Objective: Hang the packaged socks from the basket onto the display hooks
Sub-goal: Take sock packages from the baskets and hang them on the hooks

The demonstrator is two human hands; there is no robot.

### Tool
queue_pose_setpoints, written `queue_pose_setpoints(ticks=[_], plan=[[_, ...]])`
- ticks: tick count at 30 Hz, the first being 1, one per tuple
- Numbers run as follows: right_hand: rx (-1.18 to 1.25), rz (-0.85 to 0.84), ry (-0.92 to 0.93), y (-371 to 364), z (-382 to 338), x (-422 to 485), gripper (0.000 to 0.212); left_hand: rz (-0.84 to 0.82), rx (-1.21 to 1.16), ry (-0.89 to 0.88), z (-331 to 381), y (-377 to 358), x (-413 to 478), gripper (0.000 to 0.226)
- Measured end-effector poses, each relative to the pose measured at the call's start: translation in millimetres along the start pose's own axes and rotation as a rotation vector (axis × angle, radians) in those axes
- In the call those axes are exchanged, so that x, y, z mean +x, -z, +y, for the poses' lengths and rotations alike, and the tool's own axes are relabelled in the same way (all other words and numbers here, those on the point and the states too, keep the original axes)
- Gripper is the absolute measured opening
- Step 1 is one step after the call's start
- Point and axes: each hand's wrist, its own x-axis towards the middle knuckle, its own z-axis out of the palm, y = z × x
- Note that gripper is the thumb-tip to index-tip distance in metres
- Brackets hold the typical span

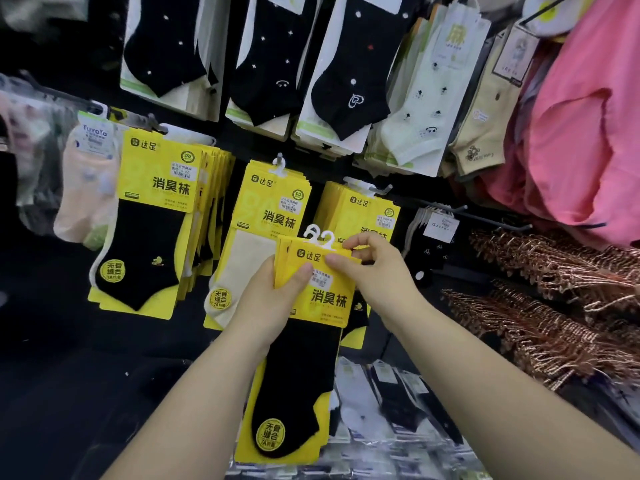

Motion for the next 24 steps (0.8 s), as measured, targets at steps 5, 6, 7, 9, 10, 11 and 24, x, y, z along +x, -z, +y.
queue_pose_setpoints(ticks=[5, 6, 7, 9, 10, 11, 24], plan=[[0.107, -0.035, -0.017, 17.0, 0.8, 1.6, 0.012, -0.036, -0.040, 0.051, -5.3, -2.2, -1.2, 0.015], [0.131, 0.005, -0.020, 19.8, 1.8, 4.1, 0.012, -0.023, -0.029, 0.051, -6.4, -1.0, -1.0, 0.016], [0.157, 0.065, -0.030, 23.1, 2.1, 7.7, 0.012, 0.000, -0.020, 0.049, -6.9, 1.5, -0.7, 0.017], [0.197, 0.178, -0.062, 31.2, 1.8, 18.2, 0.008, 0.051, 0.007, 0.037, -6.7, 8.8, 1.8, 0.017], [0.216, 0.215, -0.081, 34.5, 1.1, 24.7, 0.007, 0.074, 0.035, 0.029, -6.5, 13.3, 3.7, 0.017], [0.228, 0.246, -0.096, 36.9, 0.1, 31.5, 0.007, 0.089, 0.064, 0.024, -5.9, 17.6, 5.3, 0.017], [-0.013, 0.507, -0.133, 15.6, -2.7, 101.5, 0.011, 0.061, 0.133, -0.010, -1.1, 40.7, 11.5, 0.018]])
